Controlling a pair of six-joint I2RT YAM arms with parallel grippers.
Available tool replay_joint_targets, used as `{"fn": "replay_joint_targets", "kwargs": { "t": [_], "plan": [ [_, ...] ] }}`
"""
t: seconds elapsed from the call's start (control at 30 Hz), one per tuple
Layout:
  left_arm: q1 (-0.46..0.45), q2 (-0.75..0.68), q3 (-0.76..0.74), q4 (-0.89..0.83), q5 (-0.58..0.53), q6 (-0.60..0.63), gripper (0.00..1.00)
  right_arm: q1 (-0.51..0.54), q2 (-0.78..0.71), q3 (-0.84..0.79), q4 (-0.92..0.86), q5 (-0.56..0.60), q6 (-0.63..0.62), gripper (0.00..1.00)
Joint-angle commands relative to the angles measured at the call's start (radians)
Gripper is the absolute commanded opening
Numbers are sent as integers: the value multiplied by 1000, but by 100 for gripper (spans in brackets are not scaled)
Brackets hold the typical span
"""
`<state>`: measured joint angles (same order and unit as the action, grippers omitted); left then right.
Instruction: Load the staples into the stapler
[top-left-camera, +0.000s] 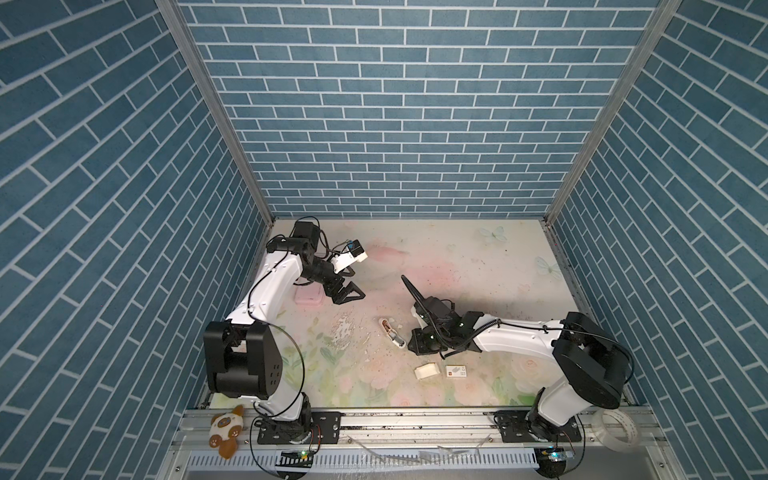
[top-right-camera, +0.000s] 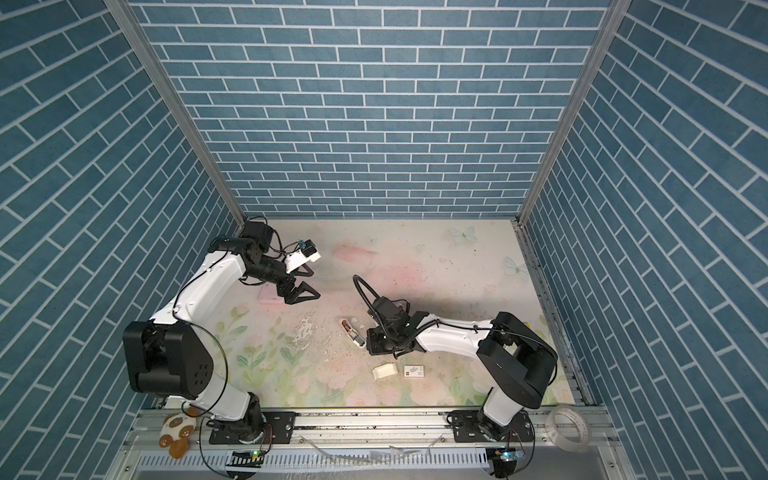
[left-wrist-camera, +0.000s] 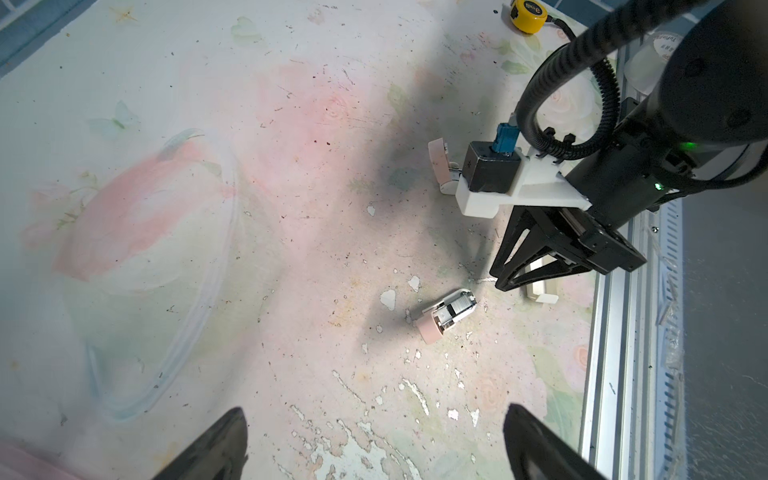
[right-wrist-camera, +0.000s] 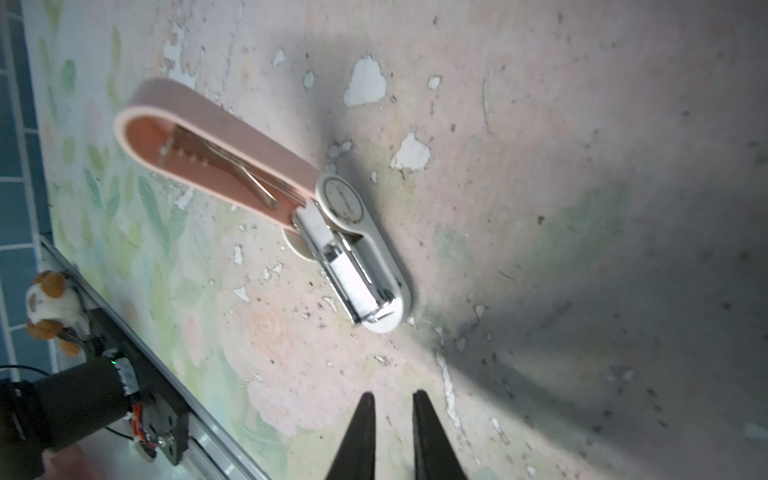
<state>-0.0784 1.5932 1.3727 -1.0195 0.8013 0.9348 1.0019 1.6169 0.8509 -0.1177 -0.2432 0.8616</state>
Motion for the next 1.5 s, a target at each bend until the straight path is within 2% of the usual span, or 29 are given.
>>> {"fn": "replay_joint_targets", "kwargs": {
  "t": [0.0, 0.67, 0.97, 1.47],
  "plan": [
    [-4, 18, -4, 1, 37, 17, 97, -4, 30, -16, 112, -45, 131, 19],
    [-4, -14, -29, 22, 59, 0, 97, -3, 156, 32, 106, -150, 105, 16],
    [-4, -16, -31, 22, 59, -4, 97, -16, 181, 92, -35, -75, 49, 14],
    [-4, -28, -67, 26, 64, -9, 97, -38, 212, 153, -138, -12, -40, 16]
  ]
}}
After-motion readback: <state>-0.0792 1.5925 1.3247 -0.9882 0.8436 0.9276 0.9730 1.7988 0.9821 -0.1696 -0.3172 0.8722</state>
